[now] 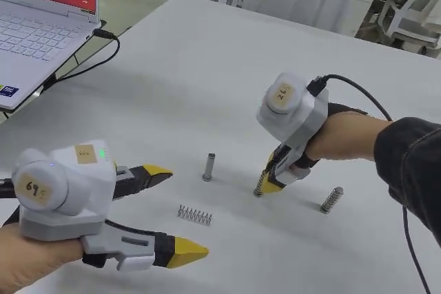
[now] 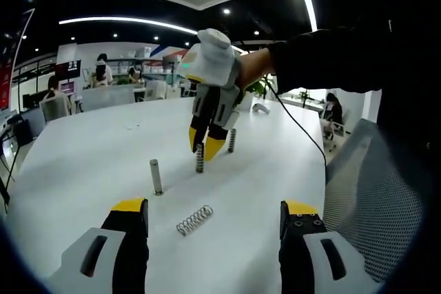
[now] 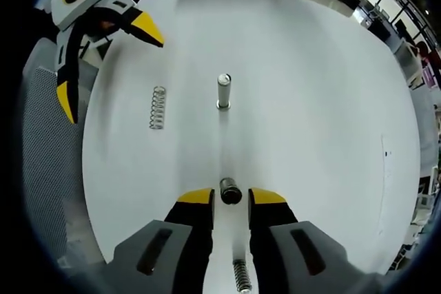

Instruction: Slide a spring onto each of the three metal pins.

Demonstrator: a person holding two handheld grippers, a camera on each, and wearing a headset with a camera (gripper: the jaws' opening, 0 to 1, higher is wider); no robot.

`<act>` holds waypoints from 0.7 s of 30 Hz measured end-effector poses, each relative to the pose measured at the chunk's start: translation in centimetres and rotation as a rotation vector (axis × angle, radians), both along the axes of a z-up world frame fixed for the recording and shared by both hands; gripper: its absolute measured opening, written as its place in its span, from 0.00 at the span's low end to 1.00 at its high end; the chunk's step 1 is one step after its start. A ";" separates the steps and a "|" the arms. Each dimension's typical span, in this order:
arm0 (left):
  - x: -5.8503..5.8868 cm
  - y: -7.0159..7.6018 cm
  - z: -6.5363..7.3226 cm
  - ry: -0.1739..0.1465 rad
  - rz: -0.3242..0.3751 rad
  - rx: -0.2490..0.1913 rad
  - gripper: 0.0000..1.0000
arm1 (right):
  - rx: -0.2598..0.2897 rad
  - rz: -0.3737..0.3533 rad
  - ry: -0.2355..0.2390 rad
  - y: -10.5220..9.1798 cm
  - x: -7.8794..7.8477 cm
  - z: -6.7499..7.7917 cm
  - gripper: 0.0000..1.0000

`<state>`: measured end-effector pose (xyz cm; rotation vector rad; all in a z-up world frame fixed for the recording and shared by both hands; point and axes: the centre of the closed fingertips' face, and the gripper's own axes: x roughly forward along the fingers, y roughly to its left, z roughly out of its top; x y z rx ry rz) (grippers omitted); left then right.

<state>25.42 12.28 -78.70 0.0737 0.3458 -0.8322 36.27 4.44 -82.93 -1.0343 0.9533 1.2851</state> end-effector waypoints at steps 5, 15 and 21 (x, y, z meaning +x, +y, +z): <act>0.0 -0.1 0.1 0.000 -0.001 0.000 0.74 | 0.031 0.007 -0.020 0.6 0.0 1.0 0.20; 0.0 -0.2 0.2 -0.005 -0.006 0.003 0.74 | 0.092 0.056 -0.068 3.0 -0.5 2.9 0.20; -0.1 -0.1 0.2 -0.004 -0.005 0.006 0.74 | 0.120 0.090 -0.070 4.4 -1.7 3.7 0.20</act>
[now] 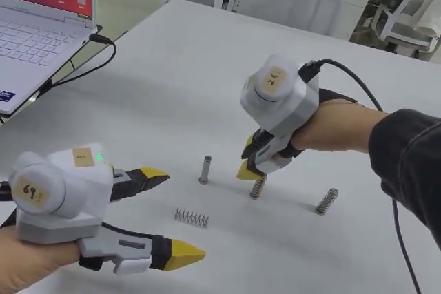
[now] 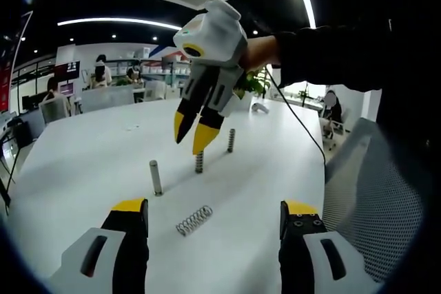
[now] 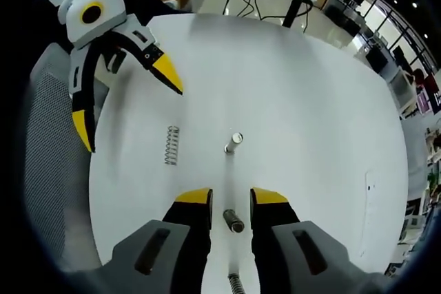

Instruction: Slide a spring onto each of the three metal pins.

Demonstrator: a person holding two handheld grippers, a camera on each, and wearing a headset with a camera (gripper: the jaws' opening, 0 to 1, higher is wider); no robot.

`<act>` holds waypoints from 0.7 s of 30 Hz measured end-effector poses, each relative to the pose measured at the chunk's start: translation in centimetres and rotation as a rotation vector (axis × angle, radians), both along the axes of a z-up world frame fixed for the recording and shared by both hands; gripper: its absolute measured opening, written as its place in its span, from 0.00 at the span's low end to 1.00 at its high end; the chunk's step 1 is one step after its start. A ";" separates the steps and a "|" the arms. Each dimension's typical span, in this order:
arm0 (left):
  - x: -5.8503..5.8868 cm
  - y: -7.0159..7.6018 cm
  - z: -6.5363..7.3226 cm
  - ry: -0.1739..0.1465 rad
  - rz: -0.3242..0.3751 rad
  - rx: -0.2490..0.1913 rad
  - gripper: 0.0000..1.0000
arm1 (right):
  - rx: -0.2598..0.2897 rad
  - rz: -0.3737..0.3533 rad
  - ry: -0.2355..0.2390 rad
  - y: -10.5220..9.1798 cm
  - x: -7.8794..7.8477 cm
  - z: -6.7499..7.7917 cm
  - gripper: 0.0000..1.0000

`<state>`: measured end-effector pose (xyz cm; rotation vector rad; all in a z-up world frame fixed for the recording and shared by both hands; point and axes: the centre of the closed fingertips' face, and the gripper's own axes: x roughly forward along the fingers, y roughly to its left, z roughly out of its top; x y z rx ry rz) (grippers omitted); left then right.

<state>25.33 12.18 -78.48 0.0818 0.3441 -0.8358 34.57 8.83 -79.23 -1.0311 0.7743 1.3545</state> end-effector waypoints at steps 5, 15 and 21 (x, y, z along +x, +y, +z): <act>-0.1 0.0 -0.1 0.002 -0.001 0.004 0.74 | 0.001 0.021 0.006 0.7 -0.6 0.1 0.19; -0.3 0.2 -0.2 0.002 -0.002 0.005 0.74 | 0.002 0.059 0.036 2.1 -3.1 -0.4 0.19; -0.4 0.3 -0.2 -0.001 0.000 0.005 0.74 | -0.004 0.077 0.059 2.8 -4.6 -1.1 0.19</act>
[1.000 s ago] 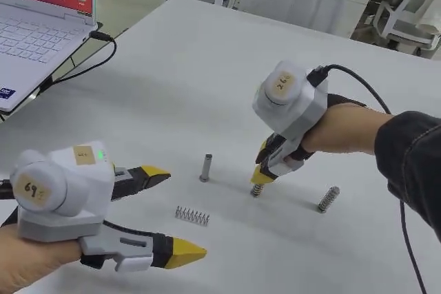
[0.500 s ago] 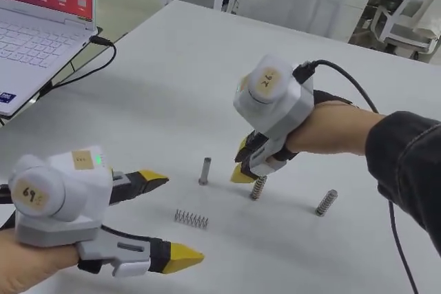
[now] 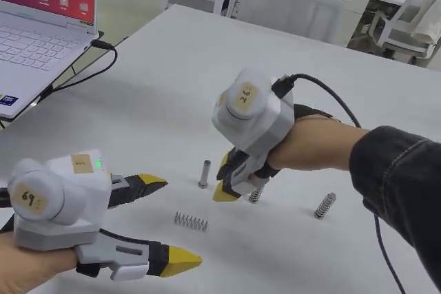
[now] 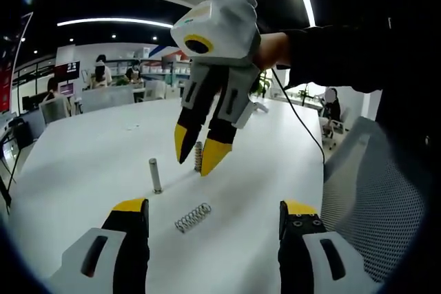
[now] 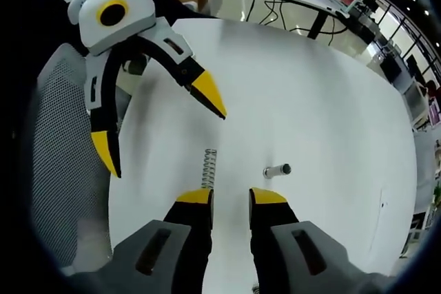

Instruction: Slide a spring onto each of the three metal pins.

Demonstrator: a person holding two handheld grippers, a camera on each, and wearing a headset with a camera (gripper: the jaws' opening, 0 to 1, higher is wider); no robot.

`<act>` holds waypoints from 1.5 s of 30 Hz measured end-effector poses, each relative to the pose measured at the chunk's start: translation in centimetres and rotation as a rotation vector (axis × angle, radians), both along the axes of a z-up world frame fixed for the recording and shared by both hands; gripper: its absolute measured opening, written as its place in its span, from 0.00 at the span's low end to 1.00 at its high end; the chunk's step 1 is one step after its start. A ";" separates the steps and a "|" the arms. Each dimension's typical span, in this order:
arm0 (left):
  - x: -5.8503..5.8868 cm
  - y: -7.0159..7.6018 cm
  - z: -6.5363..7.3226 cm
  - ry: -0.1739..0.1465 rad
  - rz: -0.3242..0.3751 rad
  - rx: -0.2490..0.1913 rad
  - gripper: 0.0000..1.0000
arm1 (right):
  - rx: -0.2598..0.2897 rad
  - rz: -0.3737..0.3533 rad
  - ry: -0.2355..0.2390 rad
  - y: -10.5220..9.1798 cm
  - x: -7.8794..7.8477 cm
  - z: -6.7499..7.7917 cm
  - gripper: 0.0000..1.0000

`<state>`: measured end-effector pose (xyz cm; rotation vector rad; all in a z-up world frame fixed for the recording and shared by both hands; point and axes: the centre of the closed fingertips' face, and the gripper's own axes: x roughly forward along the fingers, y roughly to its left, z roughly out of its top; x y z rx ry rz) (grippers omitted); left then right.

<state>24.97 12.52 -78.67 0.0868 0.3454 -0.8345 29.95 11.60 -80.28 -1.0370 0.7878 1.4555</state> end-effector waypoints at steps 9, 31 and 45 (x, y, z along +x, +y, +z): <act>-0.2 0.1 0.0 -0.002 0.001 -0.001 0.73 | -0.024 0.014 0.028 0.4 -1.4 -1.7 0.18; -0.1 0.8 -0.5 0.003 0.012 -0.006 0.72 | -0.088 -0.013 0.085 0.0 -2.4 -5.3 0.16; -0.1 0.9 -0.8 0.008 0.013 -0.005 0.70 | -0.103 0.004 0.057 -0.1 -2.5 -5.9 0.09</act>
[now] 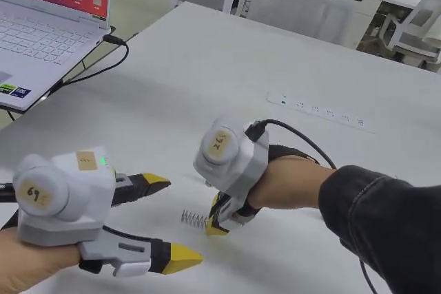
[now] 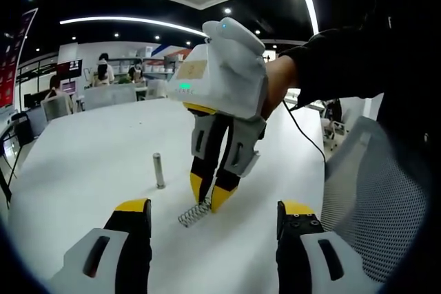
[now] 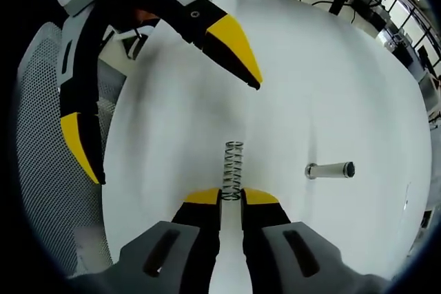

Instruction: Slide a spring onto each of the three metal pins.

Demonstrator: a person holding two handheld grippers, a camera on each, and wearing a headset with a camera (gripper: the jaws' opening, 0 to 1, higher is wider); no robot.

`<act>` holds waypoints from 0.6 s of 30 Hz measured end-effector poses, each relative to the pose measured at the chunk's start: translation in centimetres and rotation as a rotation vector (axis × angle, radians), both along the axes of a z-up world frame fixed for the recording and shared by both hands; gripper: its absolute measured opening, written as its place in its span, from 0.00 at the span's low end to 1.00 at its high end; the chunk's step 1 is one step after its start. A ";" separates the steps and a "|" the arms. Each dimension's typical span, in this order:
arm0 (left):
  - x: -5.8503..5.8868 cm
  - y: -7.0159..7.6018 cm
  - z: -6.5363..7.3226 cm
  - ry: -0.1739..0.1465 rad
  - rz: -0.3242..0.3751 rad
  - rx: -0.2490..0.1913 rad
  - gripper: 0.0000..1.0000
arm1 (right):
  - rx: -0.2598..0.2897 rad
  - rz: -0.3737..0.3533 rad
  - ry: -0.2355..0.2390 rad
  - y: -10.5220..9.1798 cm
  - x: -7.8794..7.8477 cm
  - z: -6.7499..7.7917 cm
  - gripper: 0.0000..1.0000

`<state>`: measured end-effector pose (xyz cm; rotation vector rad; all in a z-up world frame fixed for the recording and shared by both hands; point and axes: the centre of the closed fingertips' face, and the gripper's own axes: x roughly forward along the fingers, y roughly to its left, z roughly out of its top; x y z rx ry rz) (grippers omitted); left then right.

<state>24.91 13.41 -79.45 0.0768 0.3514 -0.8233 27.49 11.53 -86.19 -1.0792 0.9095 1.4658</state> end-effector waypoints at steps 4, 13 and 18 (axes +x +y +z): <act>0.0 0.0 -0.1 0.001 -0.001 0.002 0.70 | 0.001 -0.004 -0.003 -0.1 0.0 0.1 0.08; -0.1 -0.2 -0.3 0.008 -0.009 0.012 0.68 | 0.016 -0.005 -0.006 -0.8 -0.6 1.5 0.08; -0.2 -0.8 -0.1 0.007 -0.029 0.022 0.65 | 0.029 -0.005 -0.012 -1.5 -1.0 2.6 0.08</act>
